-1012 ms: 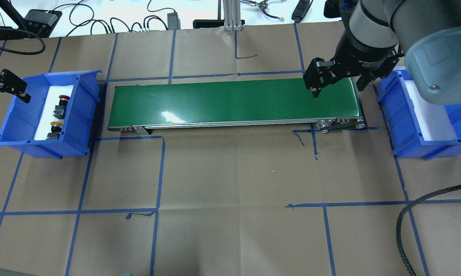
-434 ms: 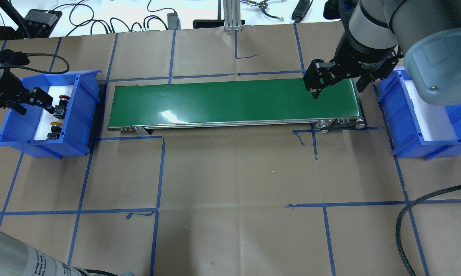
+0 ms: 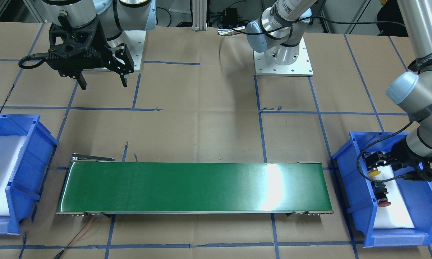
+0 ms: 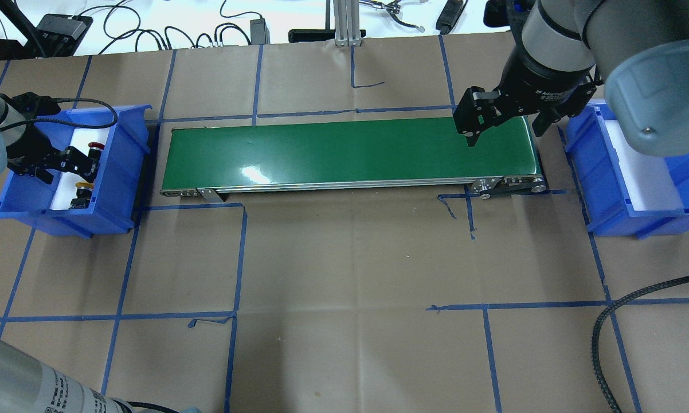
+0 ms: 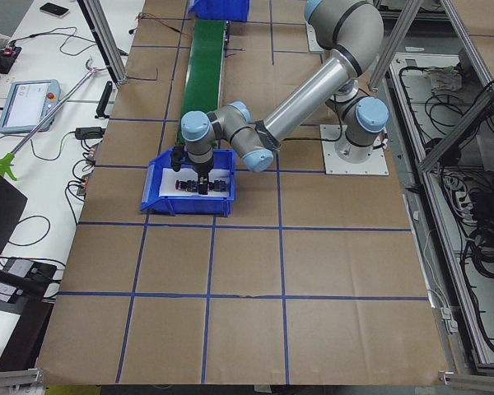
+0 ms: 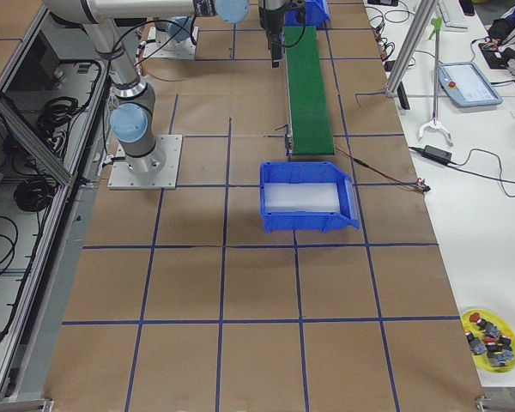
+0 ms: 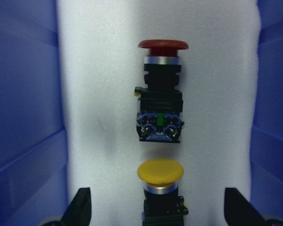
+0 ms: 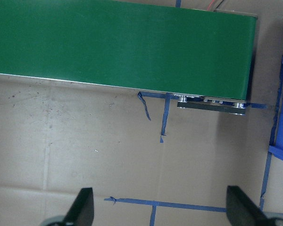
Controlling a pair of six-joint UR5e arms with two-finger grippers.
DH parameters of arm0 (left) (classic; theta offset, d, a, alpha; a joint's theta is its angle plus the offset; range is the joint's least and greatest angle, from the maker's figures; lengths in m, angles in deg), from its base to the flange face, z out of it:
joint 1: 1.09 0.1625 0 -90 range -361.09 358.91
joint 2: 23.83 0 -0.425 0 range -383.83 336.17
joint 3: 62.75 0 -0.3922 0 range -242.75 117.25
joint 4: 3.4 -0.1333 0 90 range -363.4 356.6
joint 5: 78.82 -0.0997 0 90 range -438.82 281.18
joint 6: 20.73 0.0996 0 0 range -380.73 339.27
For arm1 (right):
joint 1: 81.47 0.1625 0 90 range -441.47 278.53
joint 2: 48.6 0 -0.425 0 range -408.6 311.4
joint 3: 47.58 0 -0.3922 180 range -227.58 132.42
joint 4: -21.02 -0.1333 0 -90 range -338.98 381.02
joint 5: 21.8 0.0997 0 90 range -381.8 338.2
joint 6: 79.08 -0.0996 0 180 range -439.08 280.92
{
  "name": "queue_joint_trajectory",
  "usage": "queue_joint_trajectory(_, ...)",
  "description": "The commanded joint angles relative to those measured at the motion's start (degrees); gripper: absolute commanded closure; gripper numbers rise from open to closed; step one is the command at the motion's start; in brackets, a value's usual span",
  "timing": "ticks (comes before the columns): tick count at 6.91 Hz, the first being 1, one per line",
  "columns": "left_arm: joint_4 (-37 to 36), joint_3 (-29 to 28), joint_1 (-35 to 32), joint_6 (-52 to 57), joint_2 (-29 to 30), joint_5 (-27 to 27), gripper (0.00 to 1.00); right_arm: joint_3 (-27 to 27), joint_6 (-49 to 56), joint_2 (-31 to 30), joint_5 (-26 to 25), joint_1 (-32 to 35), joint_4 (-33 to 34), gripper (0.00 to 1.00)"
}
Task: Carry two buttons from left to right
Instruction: 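Lower the left gripper and grasp the yellow-capped button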
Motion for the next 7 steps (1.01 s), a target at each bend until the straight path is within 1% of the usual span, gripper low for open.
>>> queue_joint_trajectory(1,-2.2,3.4,1.5,-0.1,0.3,0.0,0.00,0.0,0.0,-0.1,0.0,0.0,0.0,0.00)
queue_joint_trajectory(3,-3.6,5.8,2.1,-0.2,0.1,0.0,0.00,0.0,-0.1,-0.1,0.0,0.0,0.0,0.00)
queue_joint_trajectory(4,-3.7,5.7,2.0,-0.2,-0.4,0.1,0.07,0.0,-0.1,-0.1,0.0,0.0,0.0,0.00)
queue_joint_trajectory(5,-3.7,5.6,2.0,-0.2,-0.6,0.1,0.17,0.1,0.0,0.0,-0.1,0.0,0.0,0.00)
queue_joint_trajectory(6,-3.7,5.1,1.9,0.0,-0.6,0.1,0.35,0.1,-0.1,0.0,-0.1,0.0,0.0,0.00)
queue_joint_trajectory(7,-3.7,5.0,1.9,0.0,-0.7,0.1,0.48,0.1,-0.1,0.0,-0.1,0.0,0.0,0.00)
